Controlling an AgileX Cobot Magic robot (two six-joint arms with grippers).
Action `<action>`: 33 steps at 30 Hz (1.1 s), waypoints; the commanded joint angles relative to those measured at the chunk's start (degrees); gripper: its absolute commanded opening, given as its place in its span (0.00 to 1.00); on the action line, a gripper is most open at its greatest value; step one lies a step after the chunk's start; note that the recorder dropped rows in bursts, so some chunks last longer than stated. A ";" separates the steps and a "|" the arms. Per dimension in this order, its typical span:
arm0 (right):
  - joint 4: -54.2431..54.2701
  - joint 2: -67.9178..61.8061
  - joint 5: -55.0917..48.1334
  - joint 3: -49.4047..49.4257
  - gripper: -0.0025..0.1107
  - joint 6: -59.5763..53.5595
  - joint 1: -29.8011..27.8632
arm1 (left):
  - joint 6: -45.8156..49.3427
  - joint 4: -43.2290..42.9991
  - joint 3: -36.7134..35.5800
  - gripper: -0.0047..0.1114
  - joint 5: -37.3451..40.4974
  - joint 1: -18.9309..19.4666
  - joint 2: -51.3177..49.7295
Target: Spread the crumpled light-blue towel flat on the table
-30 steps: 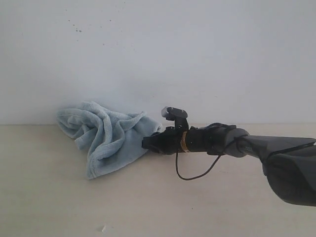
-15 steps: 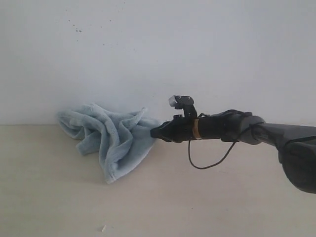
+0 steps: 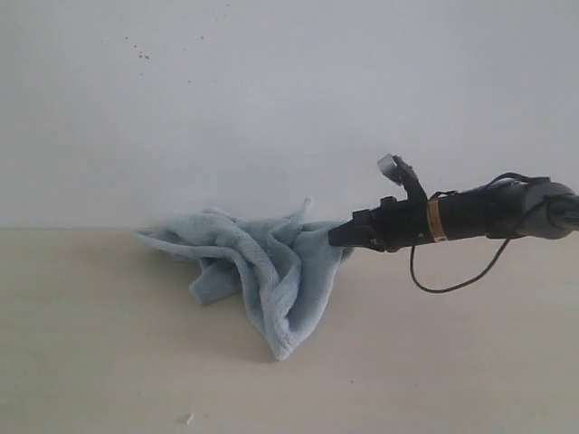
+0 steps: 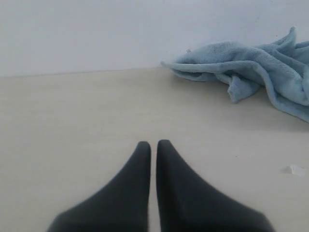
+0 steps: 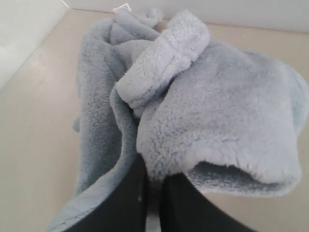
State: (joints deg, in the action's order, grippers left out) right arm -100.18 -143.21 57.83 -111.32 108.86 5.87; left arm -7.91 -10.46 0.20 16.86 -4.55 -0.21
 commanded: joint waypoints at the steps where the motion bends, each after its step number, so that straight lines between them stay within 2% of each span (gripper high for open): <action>1: 0.24 8.24 -0.51 12.08 0.07 -3.17 -1.35 | 0.03 -0.02 -0.20 0.07 -0.45 0.02 0.21; 7: 0.24 21.38 -11.06 35.61 0.07 -9.33 -4.01 | 0.03 -0.02 -0.20 0.07 -0.45 0.02 0.21; 9: 0.24 30.12 -20.22 50.55 0.07 -11.91 -4.04 | 0.03 -0.02 -0.20 0.07 -0.45 0.02 0.21; 10: 0.24 32.12 -22.12 53.55 0.07 -12.68 -4.03 | 0.03 -0.02 -0.20 0.07 -0.45 0.02 0.21; 12: 0.24 36.75 -23.70 59.69 0.16 -12.94 -4.15 | 0.03 -0.02 -0.20 0.07 -0.45 0.02 0.21; 13: 0.24 38.96 -23.31 61.43 0.30 -11.26 -4.15 | 0.03 -0.02 -0.20 0.07 -0.45 0.02 0.21; 14: 0.24 40.17 -23.04 62.13 0.40 -9.61 -4.15 | 0.03 -0.02 -0.20 0.07 -0.45 0.02 0.21; 15: 0.24 42.32 -22.81 62.45 0.58 -6.28 -4.15 | 0.03 -0.02 -0.20 0.07 -0.45 0.02 0.21; 16: 0.24 43.97 -22.81 62.58 0.63 -4.86 -4.15 | 0.03 -0.02 -0.20 0.07 -0.45 0.02 0.21; 19: 0.24 50.48 -24.14 62.58 0.55 -4.41 -4.15 | 0.03 -0.02 -0.20 0.07 -0.45 0.02 0.21; 22: 0.24 51.76 -29.19 62.13 0.53 -5.12 -4.15 | 0.03 -0.02 -0.20 0.07 -0.45 0.02 0.21; 33: 0.24 36.79 -23.14 48.50 0.53 -0.08 -4.02 | 0.03 -0.02 -0.20 0.07 -0.45 0.02 0.21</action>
State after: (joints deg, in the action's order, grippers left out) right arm -99.96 -103.47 32.45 -60.95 107.19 1.97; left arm -7.91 -10.46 0.20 16.86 -4.55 -0.21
